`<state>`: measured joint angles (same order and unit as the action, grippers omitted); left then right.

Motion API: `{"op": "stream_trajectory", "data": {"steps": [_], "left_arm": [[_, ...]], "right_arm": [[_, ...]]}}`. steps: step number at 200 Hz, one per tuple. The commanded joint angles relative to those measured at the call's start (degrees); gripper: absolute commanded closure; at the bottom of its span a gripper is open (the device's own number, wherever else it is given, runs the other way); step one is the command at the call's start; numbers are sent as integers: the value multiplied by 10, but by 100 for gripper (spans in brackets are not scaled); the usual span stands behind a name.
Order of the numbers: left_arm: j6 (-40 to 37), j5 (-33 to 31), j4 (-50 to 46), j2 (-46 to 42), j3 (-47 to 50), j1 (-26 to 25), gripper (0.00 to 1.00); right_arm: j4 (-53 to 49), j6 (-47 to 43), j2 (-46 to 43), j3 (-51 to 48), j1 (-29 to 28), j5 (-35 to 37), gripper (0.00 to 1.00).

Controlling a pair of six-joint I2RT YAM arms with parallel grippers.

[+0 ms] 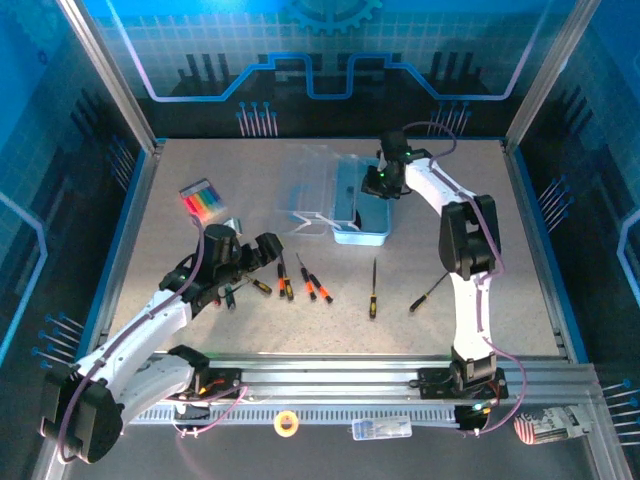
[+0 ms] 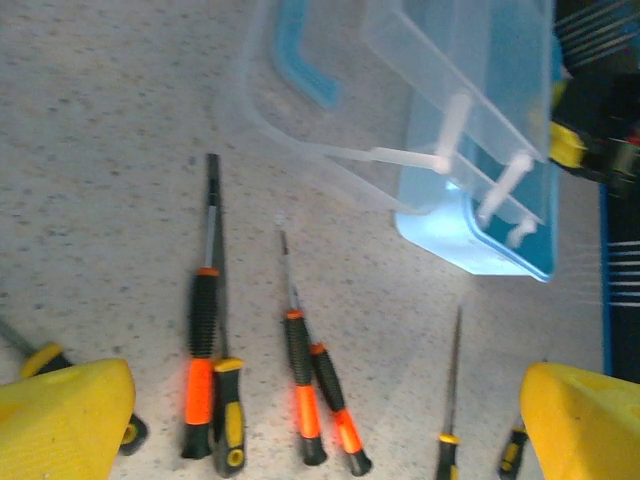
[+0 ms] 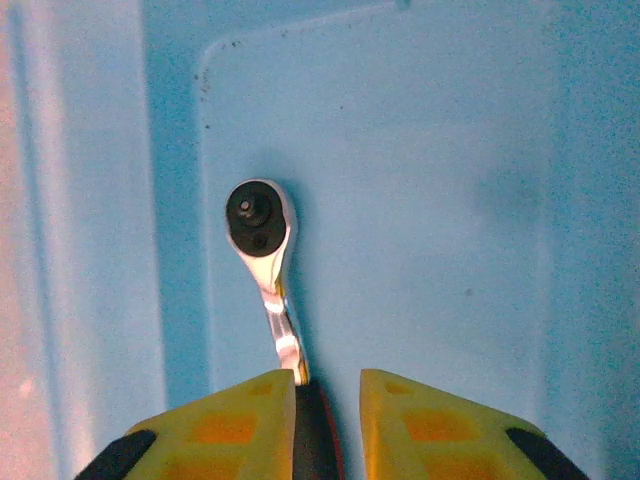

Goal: Pack the tool kit

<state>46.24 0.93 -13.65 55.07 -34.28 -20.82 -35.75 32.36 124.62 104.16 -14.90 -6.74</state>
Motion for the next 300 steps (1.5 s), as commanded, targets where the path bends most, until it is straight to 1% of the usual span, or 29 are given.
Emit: {"op": "stream_trajectory", "data": {"steps": [1,18,33,68,93,104,116,129,142,152,161,165,179,202,218,233,250,276,300], "left_arm": [[3,-59,-40,-6,-14,7,1],[12,-79,-54,-8,-13,15,1],[23,-111,-83,-10,-16,25,1],[43,-163,-151,-18,-22,63,5],[49,-184,-160,-20,-11,88,12],[35,-186,-157,-17,-9,98,16],[29,-207,-163,-13,-11,104,19],[40,-232,-164,-8,-6,112,22],[47,-229,-141,-8,6,127,32],[45,-225,-121,-5,13,136,36],[44,-224,-110,3,15,144,42],[44,-219,-108,9,14,149,46],[36,-198,-104,37,1,166,53],[17,-193,-105,96,-25,185,54],[17,-206,-105,129,-33,199,54],[11,-192,-92,153,-36,215,55],[-2,-194,-79,184,-41,225,55],[-24,-174,-60,237,-53,235,56],[-38,-147,-36,262,-51,235,57]], "right_arm": [[30,-7,-88,-52,11,10,75],[68,-7,-137,-115,12,9,75],[109,-4,-182,-177,11,0,75],[199,-6,-276,-319,-11,-16,73],[261,-11,-317,-402,-31,-49,72],[289,-17,-335,-434,-42,-58,73],[306,-27,-349,-459,-52,-48,75],[321,-34,-356,-480,-63,-40,78],[341,-29,-360,-498,-69,-43,80],[364,-25,-362,-514,-73,-48,80],[388,-21,-363,-530,-77,-53,80],[399,-21,-364,-534,-78,-56,80],[421,-17,-369,-559,-80,-60,80],[456,-3,-380,-584,-86,-78,80],[466,-6,-386,-593,-92,-71,80],[471,-8,-393,-601,-93,-62,79],[473,-8,-399,-606,-93,-49,79],[475,-5,-402,-614,-93,-44,79],[481,-7,-401,-625,-95,-28,79]]}}
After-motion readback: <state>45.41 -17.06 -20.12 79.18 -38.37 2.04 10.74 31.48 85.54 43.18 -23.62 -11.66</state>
